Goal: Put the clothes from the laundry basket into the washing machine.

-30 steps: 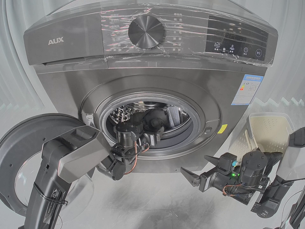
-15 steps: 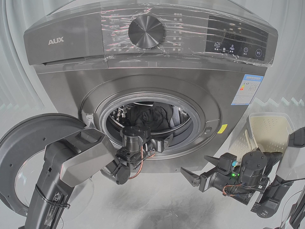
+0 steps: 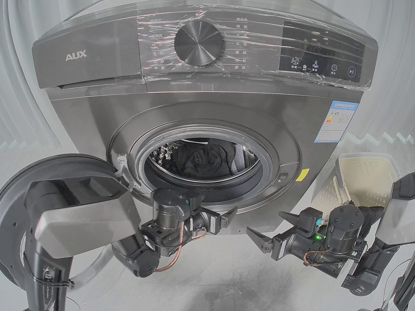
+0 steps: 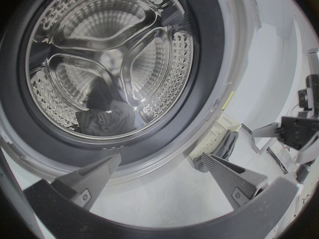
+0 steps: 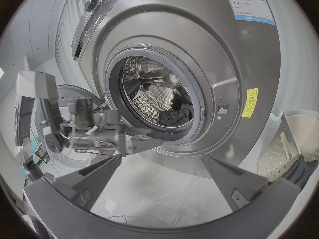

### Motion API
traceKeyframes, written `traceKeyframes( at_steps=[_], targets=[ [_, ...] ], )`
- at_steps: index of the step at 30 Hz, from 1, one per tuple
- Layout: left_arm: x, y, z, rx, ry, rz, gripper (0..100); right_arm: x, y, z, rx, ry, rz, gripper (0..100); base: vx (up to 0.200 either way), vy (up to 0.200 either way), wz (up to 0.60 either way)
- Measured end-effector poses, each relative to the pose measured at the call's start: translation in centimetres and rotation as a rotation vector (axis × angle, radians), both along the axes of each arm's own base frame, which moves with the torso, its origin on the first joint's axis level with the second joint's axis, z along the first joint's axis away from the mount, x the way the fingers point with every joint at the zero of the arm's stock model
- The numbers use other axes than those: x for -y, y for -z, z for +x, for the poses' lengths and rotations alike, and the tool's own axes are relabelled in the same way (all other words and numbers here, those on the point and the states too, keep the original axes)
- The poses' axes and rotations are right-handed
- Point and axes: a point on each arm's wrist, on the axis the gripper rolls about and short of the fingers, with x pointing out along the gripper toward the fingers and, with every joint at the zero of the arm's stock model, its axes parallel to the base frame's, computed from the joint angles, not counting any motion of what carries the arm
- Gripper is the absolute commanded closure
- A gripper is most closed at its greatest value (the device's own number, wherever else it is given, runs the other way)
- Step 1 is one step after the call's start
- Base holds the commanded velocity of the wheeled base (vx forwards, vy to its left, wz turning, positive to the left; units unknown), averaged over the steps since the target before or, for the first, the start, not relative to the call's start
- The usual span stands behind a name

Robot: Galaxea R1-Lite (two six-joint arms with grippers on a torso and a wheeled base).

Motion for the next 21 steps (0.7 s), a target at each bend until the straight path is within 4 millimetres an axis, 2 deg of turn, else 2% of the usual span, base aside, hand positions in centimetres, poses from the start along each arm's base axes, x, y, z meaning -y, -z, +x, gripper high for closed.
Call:
traceKeyframes(
  at_steps=[5,11,16,21],
  targets=[
    [-1.6,-2.7,-4.3,-0.006,0.034,-0.002,0,0.2,0.0,-0.1,-0.004,0.003,-0.004,0,0.0,0.0,0.0],
    [-4.3,-6.5,-8.4,0.012,0.038,-0.049,0,0.5,-0.3,-0.4,0.002,0.008,-0.003,0,0.0,0.0,0.0],
    [-7.0,-9.5,-11.8,0.052,0.019,-0.105,0,0.8,-1.5,-1.2,0.037,-0.002,0.017,0,0.0,0.0,0.0],
    [-9.8,-11.3,-14.9,0.088,-0.011,-0.141,0,1.6,-2.7,-2.1,0.066,-0.003,0.037,0,0.0,0.0,0.0]
  ],
)
